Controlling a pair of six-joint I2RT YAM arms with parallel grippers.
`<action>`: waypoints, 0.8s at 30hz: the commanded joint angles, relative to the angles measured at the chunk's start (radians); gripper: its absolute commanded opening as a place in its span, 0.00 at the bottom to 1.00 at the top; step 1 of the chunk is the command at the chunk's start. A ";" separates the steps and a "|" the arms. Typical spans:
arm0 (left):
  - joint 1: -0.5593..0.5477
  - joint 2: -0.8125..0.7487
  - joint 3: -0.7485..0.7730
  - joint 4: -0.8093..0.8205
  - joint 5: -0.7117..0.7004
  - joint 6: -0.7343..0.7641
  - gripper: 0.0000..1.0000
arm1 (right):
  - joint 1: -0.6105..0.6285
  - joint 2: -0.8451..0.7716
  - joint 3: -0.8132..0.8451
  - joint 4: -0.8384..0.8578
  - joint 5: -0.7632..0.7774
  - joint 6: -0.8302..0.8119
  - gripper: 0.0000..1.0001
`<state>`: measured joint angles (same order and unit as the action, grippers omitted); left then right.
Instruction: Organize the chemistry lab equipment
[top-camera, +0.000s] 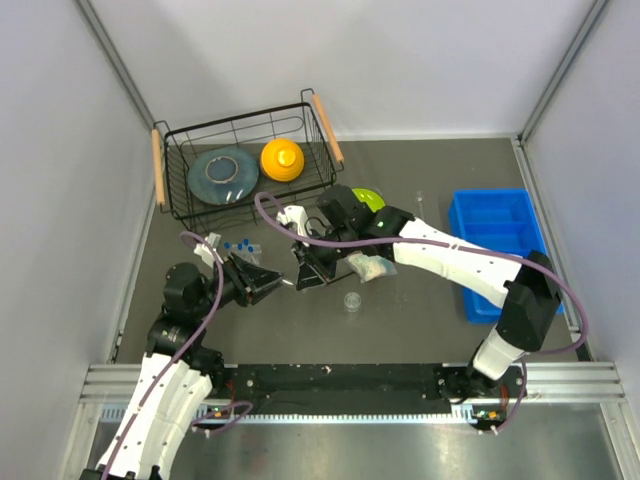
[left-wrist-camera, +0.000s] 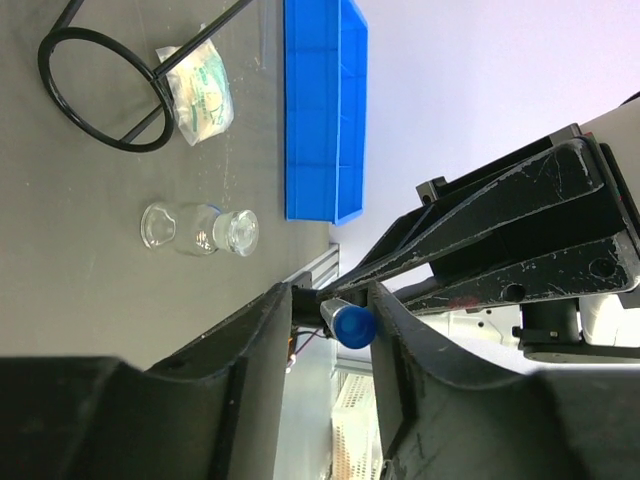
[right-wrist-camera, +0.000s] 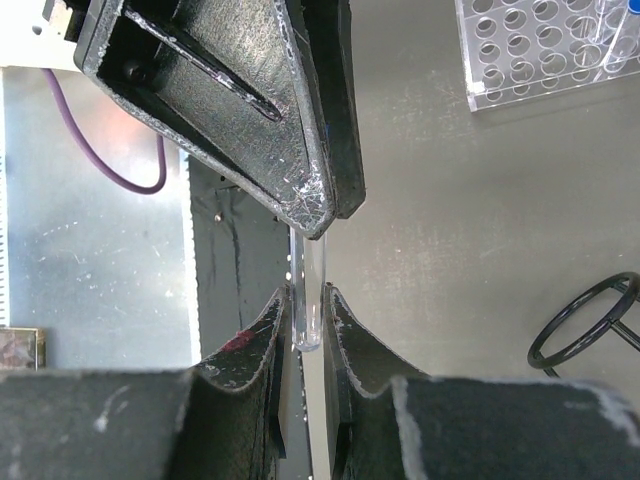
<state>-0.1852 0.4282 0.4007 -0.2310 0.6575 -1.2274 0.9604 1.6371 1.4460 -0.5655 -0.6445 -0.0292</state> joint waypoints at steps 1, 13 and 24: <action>0.003 -0.005 -0.002 0.022 0.031 0.019 0.36 | 0.008 -0.019 0.005 0.033 -0.009 -0.032 0.12; 0.003 -0.026 0.069 -0.145 -0.050 0.130 0.10 | 0.011 -0.017 0.050 -0.031 0.055 -0.104 0.45; 0.003 0.150 0.378 -0.465 -0.643 0.607 0.08 | -0.152 -0.218 -0.018 -0.166 0.037 -0.431 0.89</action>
<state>-0.1852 0.5152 0.7090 -0.6216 0.2863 -0.8238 0.8989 1.5635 1.4536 -0.7036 -0.5457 -0.3347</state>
